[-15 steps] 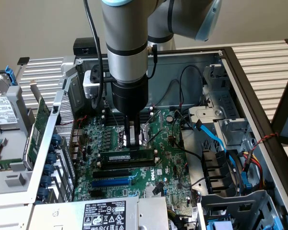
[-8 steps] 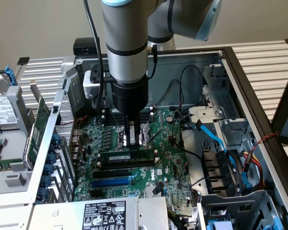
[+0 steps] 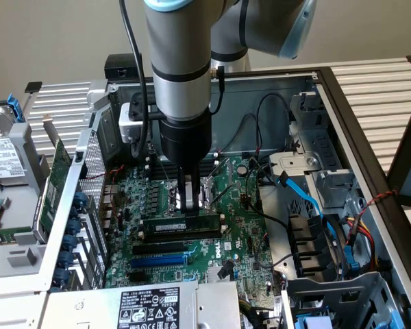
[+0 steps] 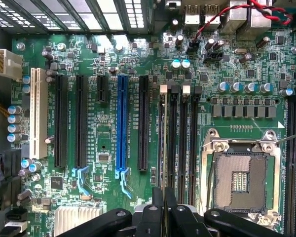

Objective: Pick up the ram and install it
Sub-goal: 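Insert the ram into the slot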

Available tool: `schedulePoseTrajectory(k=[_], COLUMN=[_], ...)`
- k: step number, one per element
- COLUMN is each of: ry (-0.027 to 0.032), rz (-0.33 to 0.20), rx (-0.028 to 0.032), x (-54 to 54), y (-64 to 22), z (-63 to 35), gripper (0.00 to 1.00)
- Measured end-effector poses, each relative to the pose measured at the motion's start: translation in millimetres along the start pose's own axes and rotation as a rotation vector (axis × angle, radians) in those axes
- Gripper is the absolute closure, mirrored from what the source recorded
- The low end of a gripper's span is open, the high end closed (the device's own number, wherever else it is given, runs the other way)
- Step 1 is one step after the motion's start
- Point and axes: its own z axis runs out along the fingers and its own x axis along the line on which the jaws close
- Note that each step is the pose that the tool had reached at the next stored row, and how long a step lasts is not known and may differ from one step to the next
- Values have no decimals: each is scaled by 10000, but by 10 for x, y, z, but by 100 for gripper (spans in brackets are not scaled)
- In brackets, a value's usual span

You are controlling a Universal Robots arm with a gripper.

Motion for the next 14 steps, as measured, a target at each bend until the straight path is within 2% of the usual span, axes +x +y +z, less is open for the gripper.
schedulePoseTrajectory(k=[14], ry=[15], rz=[-40], rx=[17], x=[-7], y=[4], z=[38], gripper=[87])
